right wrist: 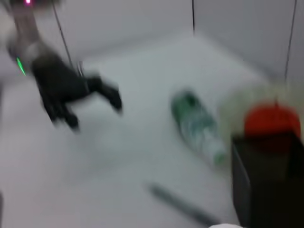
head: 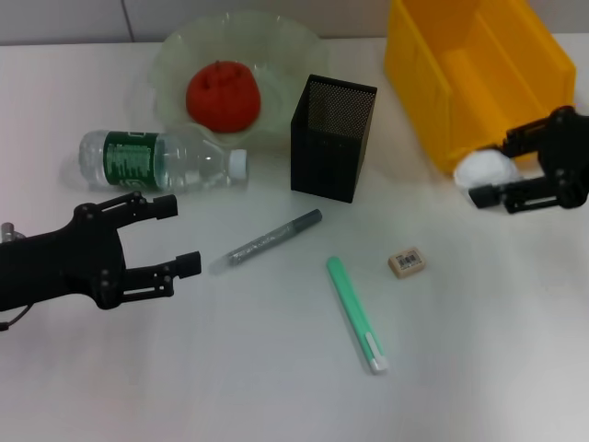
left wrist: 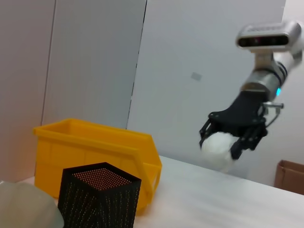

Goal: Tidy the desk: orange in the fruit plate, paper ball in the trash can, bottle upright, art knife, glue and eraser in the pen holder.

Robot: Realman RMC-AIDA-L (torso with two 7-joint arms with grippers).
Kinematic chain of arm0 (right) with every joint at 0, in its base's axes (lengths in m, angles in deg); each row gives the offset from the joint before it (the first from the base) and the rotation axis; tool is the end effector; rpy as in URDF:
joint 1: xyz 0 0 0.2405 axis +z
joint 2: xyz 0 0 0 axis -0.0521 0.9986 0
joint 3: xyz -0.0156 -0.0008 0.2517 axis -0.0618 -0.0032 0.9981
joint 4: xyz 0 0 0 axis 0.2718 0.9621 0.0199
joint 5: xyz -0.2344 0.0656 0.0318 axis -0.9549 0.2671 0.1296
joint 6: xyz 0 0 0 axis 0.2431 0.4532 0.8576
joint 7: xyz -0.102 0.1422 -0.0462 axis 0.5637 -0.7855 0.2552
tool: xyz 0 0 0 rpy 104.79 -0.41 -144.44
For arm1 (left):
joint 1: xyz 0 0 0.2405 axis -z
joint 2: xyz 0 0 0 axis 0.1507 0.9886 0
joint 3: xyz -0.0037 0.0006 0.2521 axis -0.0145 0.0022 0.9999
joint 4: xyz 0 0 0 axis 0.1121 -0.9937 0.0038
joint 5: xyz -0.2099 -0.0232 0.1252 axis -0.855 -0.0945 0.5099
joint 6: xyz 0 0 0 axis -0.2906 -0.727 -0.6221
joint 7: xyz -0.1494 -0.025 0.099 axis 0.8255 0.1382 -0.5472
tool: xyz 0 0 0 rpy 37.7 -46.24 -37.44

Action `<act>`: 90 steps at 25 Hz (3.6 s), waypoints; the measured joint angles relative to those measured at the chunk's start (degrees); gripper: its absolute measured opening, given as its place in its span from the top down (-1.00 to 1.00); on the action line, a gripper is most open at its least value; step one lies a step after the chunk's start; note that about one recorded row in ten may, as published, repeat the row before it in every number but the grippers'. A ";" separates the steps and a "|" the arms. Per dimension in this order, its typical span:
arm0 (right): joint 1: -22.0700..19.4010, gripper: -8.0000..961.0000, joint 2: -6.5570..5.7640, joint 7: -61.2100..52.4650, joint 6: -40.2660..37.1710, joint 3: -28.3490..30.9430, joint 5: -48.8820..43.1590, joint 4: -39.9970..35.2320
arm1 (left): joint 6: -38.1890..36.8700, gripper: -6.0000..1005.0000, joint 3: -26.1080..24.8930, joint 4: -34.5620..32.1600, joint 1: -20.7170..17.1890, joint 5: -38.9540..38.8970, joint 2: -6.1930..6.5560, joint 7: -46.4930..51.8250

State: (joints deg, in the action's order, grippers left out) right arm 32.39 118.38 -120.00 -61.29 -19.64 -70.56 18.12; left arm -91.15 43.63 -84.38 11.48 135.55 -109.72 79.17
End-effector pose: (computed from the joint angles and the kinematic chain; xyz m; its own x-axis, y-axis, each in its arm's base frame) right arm 0.2277 0.3818 0.0624 0.9438 -0.2622 -0.2015 -0.2949 -0.9430 -0.1543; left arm -0.3067 0.3063 -0.0145 0.7586 0.2216 0.6127 0.3791 -0.9150 -0.1383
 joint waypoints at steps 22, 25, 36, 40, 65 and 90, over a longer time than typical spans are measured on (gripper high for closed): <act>-2.03 -0.14 2.31 24.76 33.60 12.77 27.86 26.65 | -0.48 -0.58 -0.47 0.44 1.02 -0.12 -0.76 0.06; -0.76 -0.14 2.57 24.17 37.64 11.72 27.75 26.65 | -0.49 -0.58 -0.47 0.45 0.93 -0.19 -0.90 0.08; -0.10 -0.17 4.13 24.08 42.98 9.28 28.06 24.83 | -0.51 -0.56 -0.60 0.45 0.96 -0.22 -1.17 0.09; -0.17 -0.26 4.16 24.31 43.07 9.79 29.66 24.91 | -0.51 -0.56 -0.64 0.45 0.96 -0.22 -1.17 0.09; -11.72 -0.75 3.09 28.81 10.90 4.08 12.96 26.84 | 6.31 -0.53 -1.66 -1.28 2.88 0.13 -1.50 -0.03; -11.71 -0.75 3.24 26.38 11.41 4.52 10.93 28.18 | 25.20 -0.50 0.03 -25.48 25.98 67.66 -7.76 28.64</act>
State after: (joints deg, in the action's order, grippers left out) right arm 20.68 121.62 -93.62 -49.88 -15.12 -59.63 46.30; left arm -65.95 43.66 -109.86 37.46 203.21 -117.48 107.81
